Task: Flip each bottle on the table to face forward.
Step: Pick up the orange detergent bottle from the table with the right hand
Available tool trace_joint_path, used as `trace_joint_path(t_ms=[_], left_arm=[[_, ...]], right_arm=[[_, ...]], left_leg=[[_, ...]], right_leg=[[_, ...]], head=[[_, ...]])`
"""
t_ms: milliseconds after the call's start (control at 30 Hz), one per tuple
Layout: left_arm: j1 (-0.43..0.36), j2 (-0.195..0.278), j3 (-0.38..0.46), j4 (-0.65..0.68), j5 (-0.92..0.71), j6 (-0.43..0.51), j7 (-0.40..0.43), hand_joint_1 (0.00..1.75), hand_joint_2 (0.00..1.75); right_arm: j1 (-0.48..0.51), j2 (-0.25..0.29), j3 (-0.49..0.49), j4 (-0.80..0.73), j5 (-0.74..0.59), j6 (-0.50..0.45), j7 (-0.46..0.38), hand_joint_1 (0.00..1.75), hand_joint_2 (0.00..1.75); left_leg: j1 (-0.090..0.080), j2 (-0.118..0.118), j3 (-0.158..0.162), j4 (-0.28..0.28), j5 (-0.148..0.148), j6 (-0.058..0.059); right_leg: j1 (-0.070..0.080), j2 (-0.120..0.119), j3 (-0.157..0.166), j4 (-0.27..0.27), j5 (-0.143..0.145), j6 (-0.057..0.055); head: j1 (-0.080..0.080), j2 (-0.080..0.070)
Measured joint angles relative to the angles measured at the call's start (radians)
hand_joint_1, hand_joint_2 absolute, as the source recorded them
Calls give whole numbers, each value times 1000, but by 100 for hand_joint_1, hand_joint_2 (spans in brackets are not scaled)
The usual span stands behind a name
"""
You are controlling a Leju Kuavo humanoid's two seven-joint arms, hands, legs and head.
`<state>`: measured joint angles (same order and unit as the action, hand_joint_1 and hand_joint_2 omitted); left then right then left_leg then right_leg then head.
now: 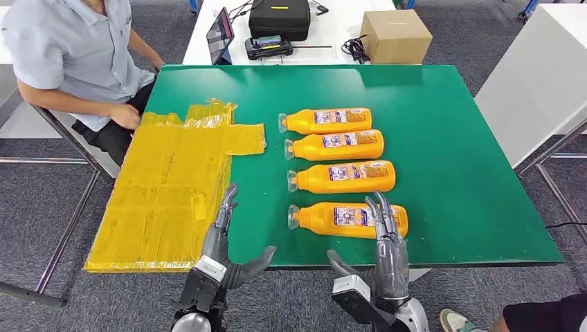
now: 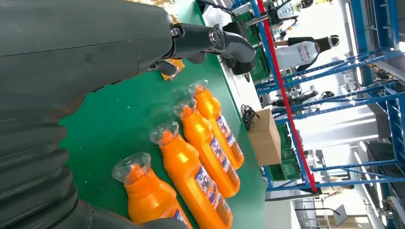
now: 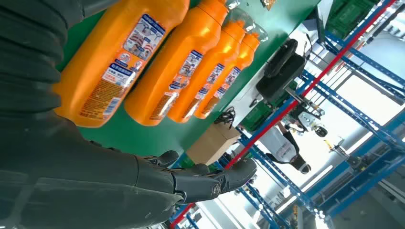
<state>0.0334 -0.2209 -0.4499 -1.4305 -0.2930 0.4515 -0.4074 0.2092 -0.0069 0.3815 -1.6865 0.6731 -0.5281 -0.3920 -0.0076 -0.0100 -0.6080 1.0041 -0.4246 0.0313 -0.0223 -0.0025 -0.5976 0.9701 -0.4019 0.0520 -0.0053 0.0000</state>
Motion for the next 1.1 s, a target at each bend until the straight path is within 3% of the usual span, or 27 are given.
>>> trace_joint_path(t_ms=[1100], left_arm=[[1, -2, 3, 0, 21, 6, -9, 0, 175]], right_arm=[[-25, -10, 0, 0, 28, 52, 10, 0, 175]], left_leg=[[0, 0, 0, 0, 0, 0]], right_leg=[[0, 0, 0, 0, 0, 0]], head=[[0, 0]])
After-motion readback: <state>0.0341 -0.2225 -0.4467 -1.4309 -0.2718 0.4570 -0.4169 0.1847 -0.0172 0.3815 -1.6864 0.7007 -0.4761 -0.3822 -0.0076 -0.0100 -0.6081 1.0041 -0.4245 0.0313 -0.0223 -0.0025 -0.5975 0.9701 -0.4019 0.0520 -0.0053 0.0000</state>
